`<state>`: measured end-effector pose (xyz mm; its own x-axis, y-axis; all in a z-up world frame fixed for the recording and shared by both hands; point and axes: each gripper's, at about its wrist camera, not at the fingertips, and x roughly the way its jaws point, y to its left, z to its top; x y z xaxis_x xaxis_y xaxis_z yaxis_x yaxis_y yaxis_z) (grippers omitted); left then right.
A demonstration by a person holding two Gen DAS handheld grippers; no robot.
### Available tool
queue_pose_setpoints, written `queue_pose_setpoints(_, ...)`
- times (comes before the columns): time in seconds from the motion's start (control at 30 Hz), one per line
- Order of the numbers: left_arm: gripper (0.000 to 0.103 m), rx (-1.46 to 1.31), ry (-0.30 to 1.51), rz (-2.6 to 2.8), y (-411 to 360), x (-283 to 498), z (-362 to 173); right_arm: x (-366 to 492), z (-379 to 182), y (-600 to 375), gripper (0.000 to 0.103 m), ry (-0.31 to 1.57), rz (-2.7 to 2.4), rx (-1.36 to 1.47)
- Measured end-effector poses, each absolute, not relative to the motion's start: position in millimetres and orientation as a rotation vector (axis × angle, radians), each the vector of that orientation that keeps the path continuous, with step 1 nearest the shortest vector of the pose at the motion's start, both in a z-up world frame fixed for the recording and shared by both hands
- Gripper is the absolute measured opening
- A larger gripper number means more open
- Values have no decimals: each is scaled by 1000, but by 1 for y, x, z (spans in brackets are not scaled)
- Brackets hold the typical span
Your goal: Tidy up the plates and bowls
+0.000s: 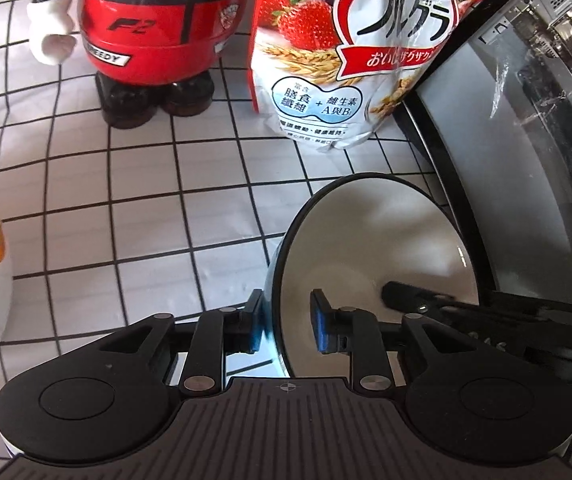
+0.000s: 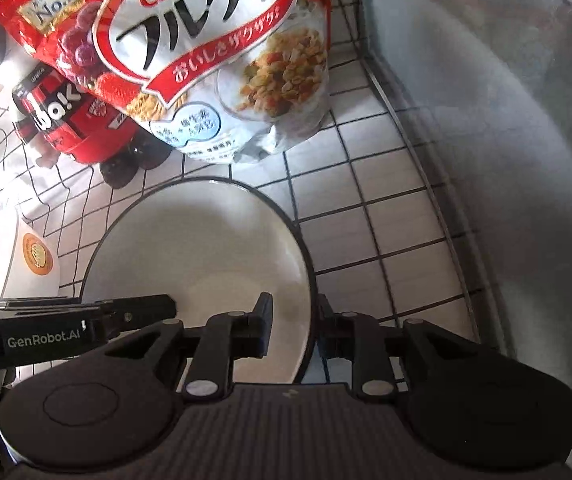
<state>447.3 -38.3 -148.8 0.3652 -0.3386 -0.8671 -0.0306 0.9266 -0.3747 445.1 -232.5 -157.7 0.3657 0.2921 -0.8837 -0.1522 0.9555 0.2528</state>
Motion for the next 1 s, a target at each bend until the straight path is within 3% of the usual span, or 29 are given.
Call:
queue_pose_setpoints(0.4, 32, -273, 1193, -151, -45, 447, -140, 441, -147, -219, 26, 1146, 315, 131)
queue_pose_setpoints(1.0, 35, -236, 1079, -168, -17, 392, -47, 395, -57, -196, 26, 1011, 413, 113)
